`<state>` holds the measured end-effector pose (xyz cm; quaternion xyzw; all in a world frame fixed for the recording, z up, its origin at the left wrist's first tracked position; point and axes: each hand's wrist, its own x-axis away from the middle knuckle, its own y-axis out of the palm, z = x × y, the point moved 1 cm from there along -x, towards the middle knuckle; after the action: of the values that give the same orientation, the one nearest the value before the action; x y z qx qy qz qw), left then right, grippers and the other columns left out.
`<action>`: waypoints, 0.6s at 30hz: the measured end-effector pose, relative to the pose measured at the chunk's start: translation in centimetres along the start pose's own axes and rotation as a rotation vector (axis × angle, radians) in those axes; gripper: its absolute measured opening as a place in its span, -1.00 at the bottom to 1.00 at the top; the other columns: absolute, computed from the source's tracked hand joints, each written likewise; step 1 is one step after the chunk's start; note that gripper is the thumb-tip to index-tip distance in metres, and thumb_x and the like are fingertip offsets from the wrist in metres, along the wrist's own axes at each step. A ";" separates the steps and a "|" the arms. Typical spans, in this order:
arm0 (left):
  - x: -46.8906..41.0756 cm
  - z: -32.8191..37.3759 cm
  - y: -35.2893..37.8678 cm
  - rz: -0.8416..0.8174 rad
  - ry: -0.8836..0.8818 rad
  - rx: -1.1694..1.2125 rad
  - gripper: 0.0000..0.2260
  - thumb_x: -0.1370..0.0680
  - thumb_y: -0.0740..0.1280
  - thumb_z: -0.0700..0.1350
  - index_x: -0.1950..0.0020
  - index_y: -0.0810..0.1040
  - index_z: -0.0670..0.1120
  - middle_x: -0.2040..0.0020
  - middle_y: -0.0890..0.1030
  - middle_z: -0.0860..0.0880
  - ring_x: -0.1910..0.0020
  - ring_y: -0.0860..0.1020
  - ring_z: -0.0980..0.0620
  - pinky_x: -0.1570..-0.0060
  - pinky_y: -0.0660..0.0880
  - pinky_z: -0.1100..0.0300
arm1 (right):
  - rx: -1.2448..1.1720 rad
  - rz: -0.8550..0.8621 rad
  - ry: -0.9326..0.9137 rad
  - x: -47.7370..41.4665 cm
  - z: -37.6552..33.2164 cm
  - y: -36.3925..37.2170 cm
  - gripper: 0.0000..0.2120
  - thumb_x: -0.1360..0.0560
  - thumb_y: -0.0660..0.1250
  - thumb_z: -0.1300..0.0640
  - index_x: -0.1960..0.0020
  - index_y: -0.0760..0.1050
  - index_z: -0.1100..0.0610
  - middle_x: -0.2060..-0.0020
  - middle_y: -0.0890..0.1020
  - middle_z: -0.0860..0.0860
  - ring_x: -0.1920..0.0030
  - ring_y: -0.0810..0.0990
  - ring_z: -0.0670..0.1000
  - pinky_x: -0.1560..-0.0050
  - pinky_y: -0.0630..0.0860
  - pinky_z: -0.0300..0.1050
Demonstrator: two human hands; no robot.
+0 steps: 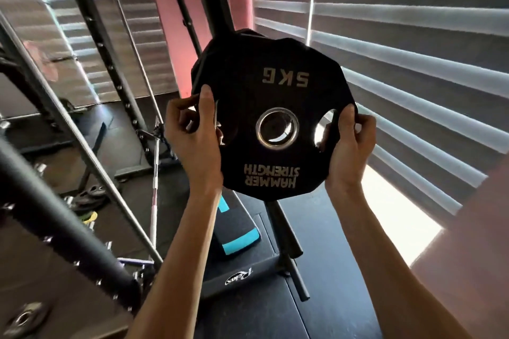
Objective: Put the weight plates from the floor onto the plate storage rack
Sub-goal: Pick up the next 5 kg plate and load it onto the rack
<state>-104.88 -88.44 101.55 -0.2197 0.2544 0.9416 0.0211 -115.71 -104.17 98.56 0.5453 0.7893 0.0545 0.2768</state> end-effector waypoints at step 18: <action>-0.1 -3.2 1.1 0.238 0.305 -0.223 -0.48 -0.58 0.38 -0.06 -0.50 0.32 -0.13 -0.42 0.40 0.06 -0.46 0.34 0.13 -0.45 0.30 0.01 | -0.109 -0.311 0.070 -4.8 5.5 2.0 -0.58 -0.70 0.08 0.11 -0.55 0.19 0.15 -0.05 0.60 -0.33 -0.18 0.57 -0.26 -0.17 0.48 -0.28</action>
<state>-103.67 -90.91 99.61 -0.3290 0.1729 0.9157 -0.1532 -110.15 -108.84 96.51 0.3984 0.8692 0.0727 0.2837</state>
